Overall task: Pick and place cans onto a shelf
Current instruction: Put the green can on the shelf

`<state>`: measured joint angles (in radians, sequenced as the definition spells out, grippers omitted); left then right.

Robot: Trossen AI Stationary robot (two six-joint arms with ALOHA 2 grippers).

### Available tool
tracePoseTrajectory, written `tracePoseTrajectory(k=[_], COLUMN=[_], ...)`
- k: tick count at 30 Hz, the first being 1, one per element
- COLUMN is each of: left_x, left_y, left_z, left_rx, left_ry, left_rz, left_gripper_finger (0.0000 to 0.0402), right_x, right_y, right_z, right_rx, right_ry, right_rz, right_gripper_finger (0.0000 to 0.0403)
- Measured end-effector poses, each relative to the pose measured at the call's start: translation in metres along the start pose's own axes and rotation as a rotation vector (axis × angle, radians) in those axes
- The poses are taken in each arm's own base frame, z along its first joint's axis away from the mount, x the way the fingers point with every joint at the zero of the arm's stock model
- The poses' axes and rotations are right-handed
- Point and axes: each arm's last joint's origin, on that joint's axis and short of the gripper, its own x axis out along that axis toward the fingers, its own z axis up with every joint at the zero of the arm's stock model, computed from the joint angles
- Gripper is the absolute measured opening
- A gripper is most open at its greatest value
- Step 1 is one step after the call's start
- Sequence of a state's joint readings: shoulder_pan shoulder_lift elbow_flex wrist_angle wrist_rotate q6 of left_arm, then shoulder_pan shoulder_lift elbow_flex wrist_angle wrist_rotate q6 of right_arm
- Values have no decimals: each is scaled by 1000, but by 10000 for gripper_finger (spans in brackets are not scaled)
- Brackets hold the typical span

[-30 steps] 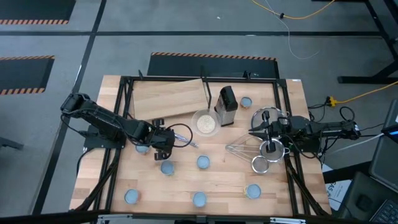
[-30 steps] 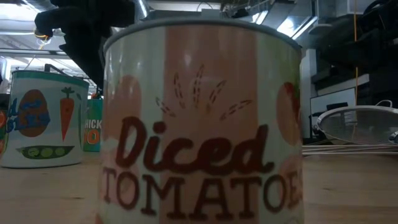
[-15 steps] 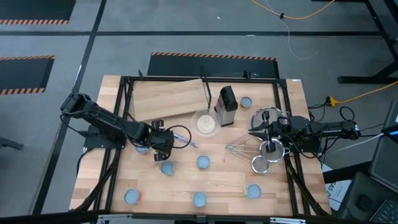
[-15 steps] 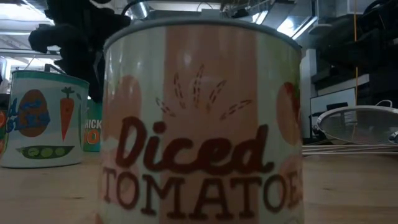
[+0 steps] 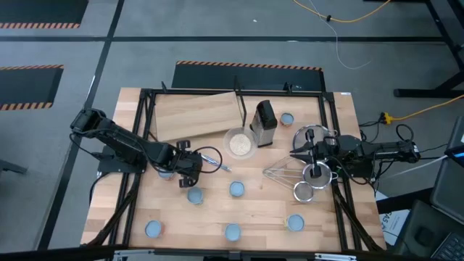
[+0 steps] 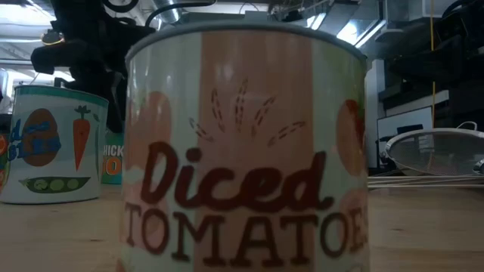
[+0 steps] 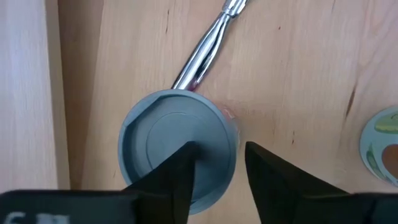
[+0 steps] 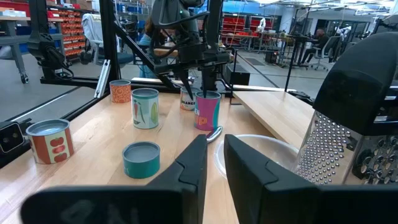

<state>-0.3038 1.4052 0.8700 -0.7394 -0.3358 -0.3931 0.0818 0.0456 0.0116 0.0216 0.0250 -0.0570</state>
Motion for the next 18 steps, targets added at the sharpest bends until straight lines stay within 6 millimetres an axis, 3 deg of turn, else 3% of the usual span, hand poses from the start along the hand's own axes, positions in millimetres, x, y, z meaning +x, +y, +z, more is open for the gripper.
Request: tracePoseTrajectory(k=[18], left_x=[0], left_y=[0], left_z=[0], left_rx=[3], left_ry=[2], left_rz=[-3], left_gripper_finger=[6], right_x=[0], right_y=[0], right_z=[0], right_rx=[0], right_ry=[0], right_rz=[0], right_gripper_finger=[61])
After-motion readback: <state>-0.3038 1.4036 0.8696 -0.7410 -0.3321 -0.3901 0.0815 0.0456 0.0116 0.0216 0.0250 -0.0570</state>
